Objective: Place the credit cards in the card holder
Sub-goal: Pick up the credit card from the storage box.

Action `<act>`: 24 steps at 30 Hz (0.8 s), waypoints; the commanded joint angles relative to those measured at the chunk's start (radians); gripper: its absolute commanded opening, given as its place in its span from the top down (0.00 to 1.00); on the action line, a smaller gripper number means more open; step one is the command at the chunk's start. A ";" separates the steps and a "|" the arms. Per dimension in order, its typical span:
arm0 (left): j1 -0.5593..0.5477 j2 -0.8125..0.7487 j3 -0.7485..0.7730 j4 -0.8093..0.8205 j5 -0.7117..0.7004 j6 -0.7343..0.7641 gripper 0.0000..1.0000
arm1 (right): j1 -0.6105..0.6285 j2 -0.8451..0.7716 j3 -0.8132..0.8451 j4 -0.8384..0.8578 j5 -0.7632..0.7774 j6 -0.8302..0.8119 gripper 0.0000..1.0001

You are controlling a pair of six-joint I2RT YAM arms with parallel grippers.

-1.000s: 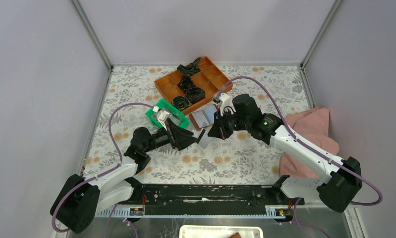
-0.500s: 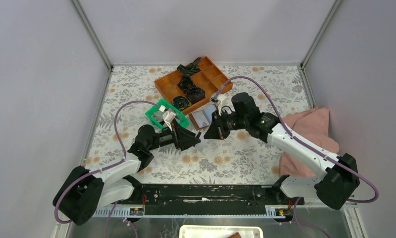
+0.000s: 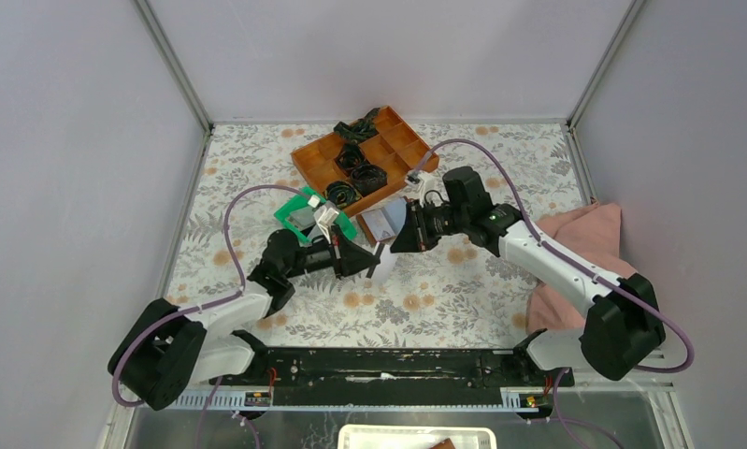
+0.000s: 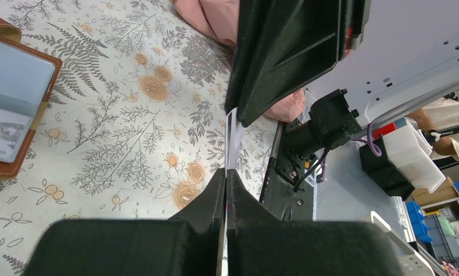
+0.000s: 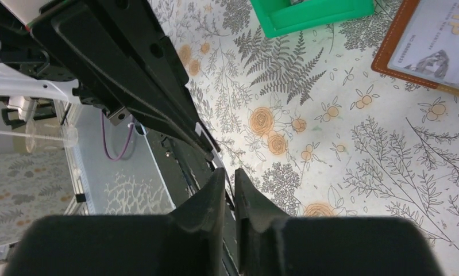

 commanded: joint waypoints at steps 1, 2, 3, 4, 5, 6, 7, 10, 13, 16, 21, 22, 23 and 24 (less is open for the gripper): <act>-0.005 0.027 0.025 0.078 0.001 -0.017 1.00 | -0.037 0.004 0.000 0.141 -0.032 0.067 0.73; -0.005 0.029 0.024 0.087 -0.019 -0.023 1.00 | -0.038 0.002 -0.001 0.148 -0.016 0.069 0.65; -0.005 0.031 0.021 0.091 -0.048 -0.031 1.00 | -0.039 0.000 0.000 0.152 0.004 0.069 0.59; -0.005 0.033 0.016 0.095 -0.086 -0.038 1.00 | -0.040 -0.004 -0.001 0.155 0.025 0.068 0.54; -0.005 0.034 0.009 0.097 -0.130 -0.047 1.00 | -0.040 -0.010 -0.001 0.159 0.050 0.070 0.51; -0.006 0.036 0.000 0.104 -0.182 -0.058 1.00 | -0.040 -0.017 -0.003 0.162 0.088 0.074 0.49; -0.006 0.040 -0.009 0.116 -0.240 -0.075 1.00 | -0.040 -0.025 -0.008 0.168 0.121 0.076 0.48; -0.020 0.061 -0.034 0.141 -0.437 -0.140 1.00 | -0.040 -0.050 -0.014 0.174 0.241 0.073 0.46; -0.055 0.116 -0.046 0.201 -0.614 -0.208 1.00 | -0.040 -0.050 -0.003 0.163 0.369 0.064 0.46; -0.108 0.192 -0.009 0.204 -0.768 -0.253 1.00 | -0.040 -0.009 0.039 0.137 0.492 0.047 0.48; -0.175 0.310 0.084 0.165 -0.981 -0.349 1.00 | -0.043 0.127 0.116 0.105 0.652 0.009 0.56; -0.184 0.341 0.101 0.162 -1.013 -0.365 1.00 | -0.048 0.154 0.137 0.103 0.667 0.003 0.59; -0.195 0.361 0.120 0.152 -1.049 -0.384 1.00 | -0.053 0.185 0.158 0.100 0.682 -0.002 0.62; -0.201 0.382 0.141 0.141 -1.077 -0.400 1.00 | -0.058 0.216 0.180 0.095 0.692 -0.009 0.66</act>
